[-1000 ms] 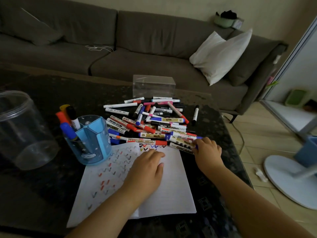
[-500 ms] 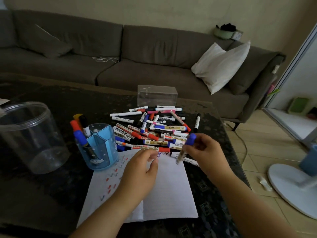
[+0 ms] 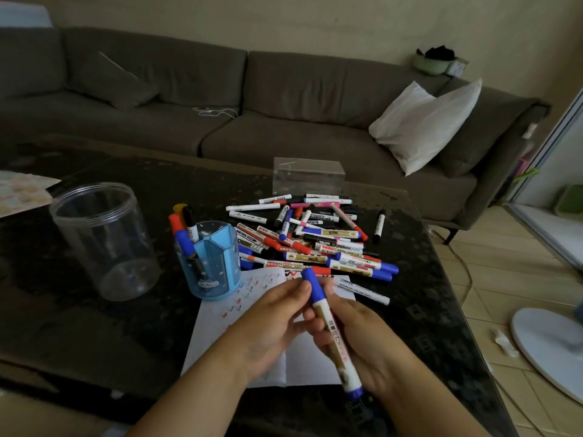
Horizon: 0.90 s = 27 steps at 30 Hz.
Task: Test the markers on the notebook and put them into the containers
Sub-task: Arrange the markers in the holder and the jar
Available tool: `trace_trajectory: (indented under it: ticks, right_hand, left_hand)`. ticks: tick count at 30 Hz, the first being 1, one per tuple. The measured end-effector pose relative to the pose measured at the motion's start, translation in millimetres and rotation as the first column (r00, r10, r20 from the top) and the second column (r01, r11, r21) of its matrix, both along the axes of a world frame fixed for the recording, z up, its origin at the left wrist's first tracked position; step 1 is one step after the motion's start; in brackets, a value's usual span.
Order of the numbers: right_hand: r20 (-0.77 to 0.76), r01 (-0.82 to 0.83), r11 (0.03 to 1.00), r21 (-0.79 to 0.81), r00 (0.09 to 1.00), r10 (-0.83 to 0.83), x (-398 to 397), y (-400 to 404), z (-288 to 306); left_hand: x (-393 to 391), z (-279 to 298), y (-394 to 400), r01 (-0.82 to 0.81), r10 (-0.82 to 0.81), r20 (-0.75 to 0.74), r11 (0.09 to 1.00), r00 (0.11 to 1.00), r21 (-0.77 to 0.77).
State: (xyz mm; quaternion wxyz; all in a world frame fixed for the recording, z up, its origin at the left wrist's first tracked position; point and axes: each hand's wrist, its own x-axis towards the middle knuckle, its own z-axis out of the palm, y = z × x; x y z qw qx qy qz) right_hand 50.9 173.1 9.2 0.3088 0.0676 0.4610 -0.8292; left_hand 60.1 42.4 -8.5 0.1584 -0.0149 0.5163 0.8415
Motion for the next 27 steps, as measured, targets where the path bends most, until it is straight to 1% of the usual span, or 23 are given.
trace_trajectory:
  ticks: [3,5,7,8,10,12,13,14,15,16,18,20,22,23,24,25,26,27]
  right_hand:
    - [0.055,-0.109,0.994,-0.022,0.992,0.110,5.1,0.9,-1.8]
    - [0.041,-0.161,0.986,-0.044,0.986,0.163,7.6,2.0,-2.2]
    - [0.015,-0.184,0.982,-0.038,0.983,0.184,9.6,2.0,-1.6]
    - [-0.005,-0.187,0.982,-0.012,0.982,0.187,10.6,1.0,-0.7]
    - [-0.070,-0.172,0.981,0.093,0.981,0.178,11.8,-1.5,0.5]
    - [-0.176,-0.111,0.951,0.287,0.970,0.166,11.9,-4.6,-0.3]
    - [-0.250,-0.053,0.909,0.413,0.953,0.169,10.9,-6.2,-1.9]
    - [-0.334,0.021,0.844,0.537,0.923,0.190,9.9,-7.3,-4.7]
    - [-0.419,0.106,0.755,0.647,0.877,0.237,8.7,-8.2,-8.6]
    - [-0.496,0.204,0.651,0.731,0.814,0.301,7.5,-8.3,-13.2]
    - [-0.584,0.389,0.464,0.796,0.694,0.421,5.7,-7.9,-21.4]
    - [-0.577,0.505,0.291,0.812,0.624,0.528,4.1,-7.5,-25.0]
    - [-0.484,0.581,0.095,0.808,0.564,0.669,2.0,-5.9,-27.0]
    - [-0.441,0.590,0.047,0.806,0.546,0.712,0.7,-4.9,-27.0]
    - [-0.447,0.579,0.063,0.813,0.551,0.704,-0.4,-3.8,-26.2]
    - [-0.484,0.536,0.140,0.833,0.581,0.654,-1.6,-2.2,-24.8]
    - [-0.516,0.456,0.259,0.851,0.638,0.572,-2.8,-0.6,-23.2]
    - [-0.501,0.318,0.421,0.850,0.735,0.457,-3.8,1.1,-20.7]
  left_hand:
    - [4.9,5.3,-0.4,-0.004,0.005,-0.006,0.993,1.000,0.118]
    - [6.5,9.4,-0.7,-0.048,0.048,0.004,0.981,0.999,0.186]
    - [5.6,10.6,-2.9,-0.065,0.063,0.017,0.974,0.998,0.218]
    - [5.2,11.4,-4.1,-0.064,0.063,0.014,0.976,0.998,0.210]
    - [4.5,12.3,-4.7,-0.083,0.083,0.001,0.986,0.997,0.142]
    - [2.7,9.6,-2.8,-0.151,0.151,0.000,0.988,0.988,0.013]
    - [1.2,7.6,-1.0,-0.192,0.193,-0.002,0.980,0.981,-0.057]
    - [0.0,5.7,1.4,-0.230,0.232,0.001,0.967,0.973,-0.110]
    - [-1.3,2.9,4.2,-0.264,0.268,0.010,0.954,0.963,-0.146]
    - [-3.0,0.1,7.1,-0.294,0.302,0.020,0.939,0.953,-0.178]
    - [-6.3,-4.5,13.3,-0.359,0.381,0.057,0.904,0.923,-0.230]
    - [-9.8,-7.4,19.7,-0.427,0.463,0.115,0.870,0.879,-0.245]
    - [-13.3,-9.7,25.8,-0.457,0.499,0.172,0.858,0.850,-0.234]
    - [-15.0,-10.6,27.7,-0.457,0.502,0.194,0.858,0.843,-0.233]
    - [-16.5,-12.0,28.0,-0.447,0.494,0.206,0.863,0.845,-0.236]
    - [-17.9,-13.6,26.7,-0.420,0.465,0.210,0.879,0.860,-0.226]
    - [-18.0,-13.5,24.6,-0.375,0.407,0.208,0.910,0.889,-0.180]
    - [-17.7,-12.3,21.9,-0.313,0.323,0.203,0.946,0.924,-0.083]
